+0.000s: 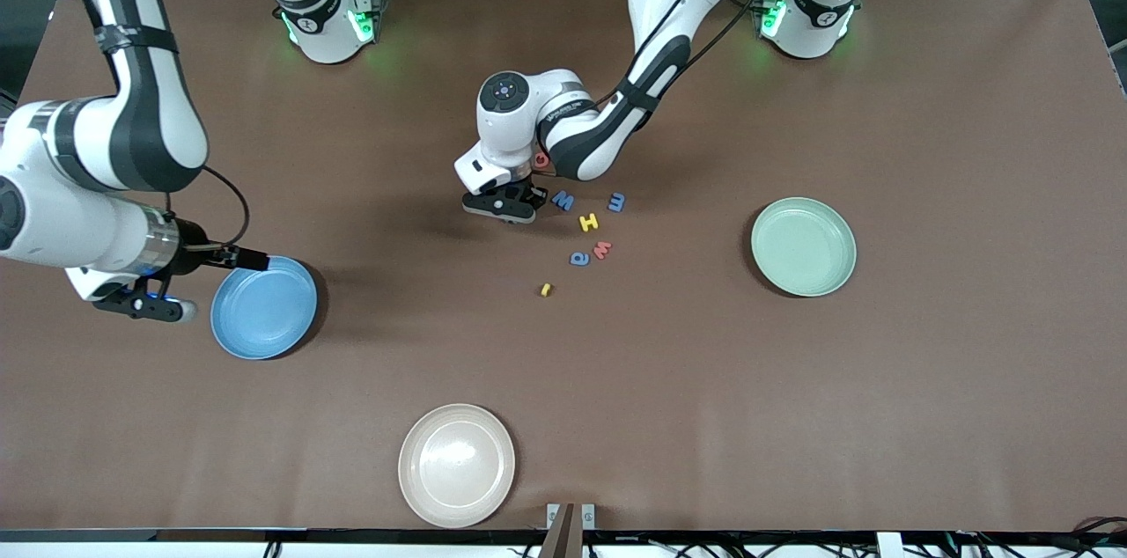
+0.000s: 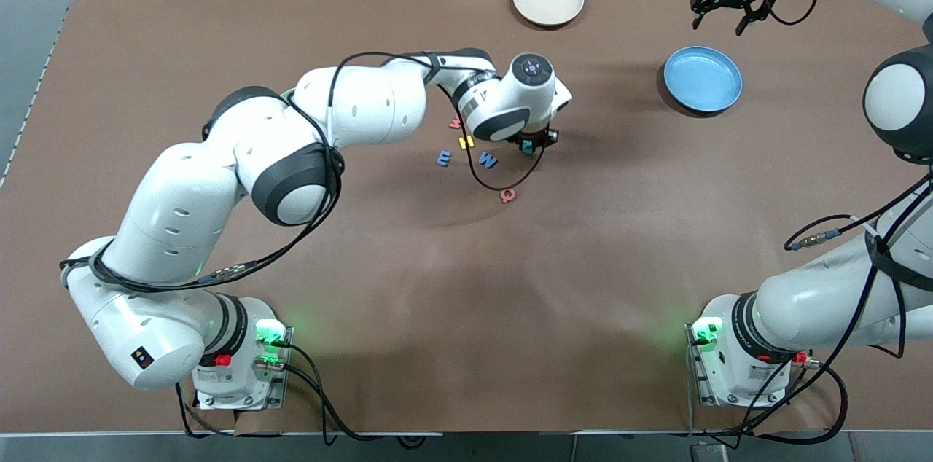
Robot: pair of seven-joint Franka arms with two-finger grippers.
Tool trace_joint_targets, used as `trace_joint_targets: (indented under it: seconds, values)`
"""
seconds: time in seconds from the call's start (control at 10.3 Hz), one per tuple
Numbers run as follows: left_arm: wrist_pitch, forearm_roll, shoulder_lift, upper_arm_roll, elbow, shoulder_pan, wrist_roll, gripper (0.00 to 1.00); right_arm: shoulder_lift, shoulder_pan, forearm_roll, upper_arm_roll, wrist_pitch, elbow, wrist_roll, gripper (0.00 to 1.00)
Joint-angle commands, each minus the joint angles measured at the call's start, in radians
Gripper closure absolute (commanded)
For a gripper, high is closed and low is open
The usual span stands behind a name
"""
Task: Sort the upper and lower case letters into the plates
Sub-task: 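Carry the teal R to the green plate while the right gripper reaches letters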
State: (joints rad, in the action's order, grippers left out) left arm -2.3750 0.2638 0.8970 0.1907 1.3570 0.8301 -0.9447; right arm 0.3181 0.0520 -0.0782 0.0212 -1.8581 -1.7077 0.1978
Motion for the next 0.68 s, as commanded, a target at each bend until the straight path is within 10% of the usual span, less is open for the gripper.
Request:
trace_joint_targets:
  seconds: [0.0, 0.58]
  values:
    - [0.148, 0.017, -0.159, 0.028, 0.036, -0.096, -0.008, 1.00, 0.013, 0.047, -0.020, 0.000, -0.019, 0.010, 0.090, 0.00]
    - [0.250, 0.012, -0.479, 0.171, 0.324, -0.478, 0.084, 1.00, 0.102, 0.288, -0.020, 0.000, -0.087, 0.057, 0.175, 0.00]
